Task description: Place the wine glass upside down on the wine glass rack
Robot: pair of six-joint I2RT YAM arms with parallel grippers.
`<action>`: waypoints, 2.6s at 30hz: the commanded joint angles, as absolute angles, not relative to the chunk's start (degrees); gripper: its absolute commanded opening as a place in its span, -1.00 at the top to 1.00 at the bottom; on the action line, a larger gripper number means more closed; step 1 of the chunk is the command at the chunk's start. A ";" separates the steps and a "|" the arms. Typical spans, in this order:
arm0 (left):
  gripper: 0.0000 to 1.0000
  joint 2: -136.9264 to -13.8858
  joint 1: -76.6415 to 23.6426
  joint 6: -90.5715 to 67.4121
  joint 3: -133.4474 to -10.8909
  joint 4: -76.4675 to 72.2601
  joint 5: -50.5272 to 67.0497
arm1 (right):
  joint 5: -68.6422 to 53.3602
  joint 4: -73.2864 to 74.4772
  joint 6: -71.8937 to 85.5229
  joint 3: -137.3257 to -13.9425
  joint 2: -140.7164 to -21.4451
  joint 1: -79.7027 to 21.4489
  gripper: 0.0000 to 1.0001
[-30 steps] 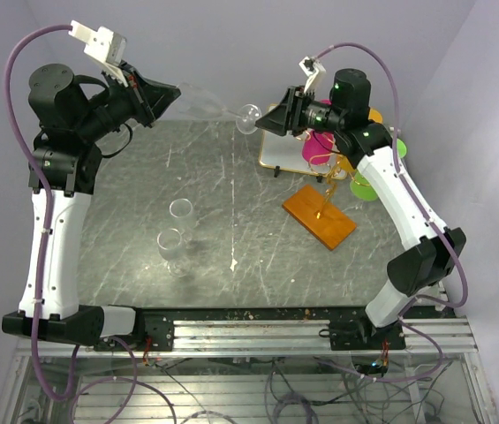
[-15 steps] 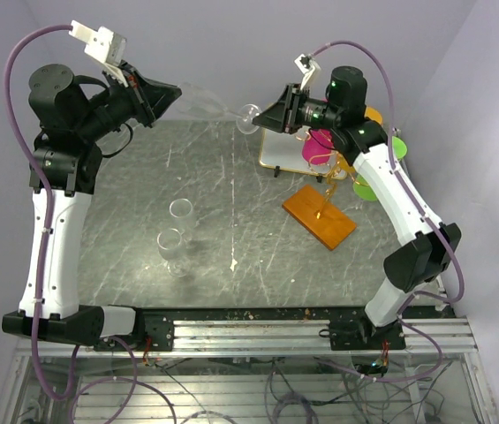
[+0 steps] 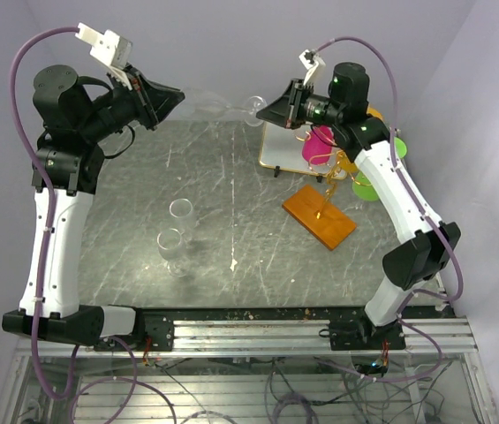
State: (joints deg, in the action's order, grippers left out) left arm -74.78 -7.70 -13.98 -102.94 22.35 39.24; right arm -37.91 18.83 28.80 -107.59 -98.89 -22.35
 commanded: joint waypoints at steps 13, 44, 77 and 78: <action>-0.26 -70.84 -7.66 -6.09 -103.82 26.52 28.65 | -29.44 24.24 11.03 -109.01 -90.16 -15.20 1.00; -0.94 -67.73 -4.33 -3.51 -98.10 27.98 21.52 | -5.14 46.04 -40.57 -102.58 -78.22 -27.67 1.00; -0.93 -67.77 -3.52 -2.90 -97.26 27.62 22.51 | 19.77 36.99 -50.14 -95.05 -80.43 -32.80 1.00; -0.92 -67.69 -3.52 -2.85 -97.21 27.63 22.51 | 19.96 36.74 -50.22 -95.00 -80.61 -32.87 1.00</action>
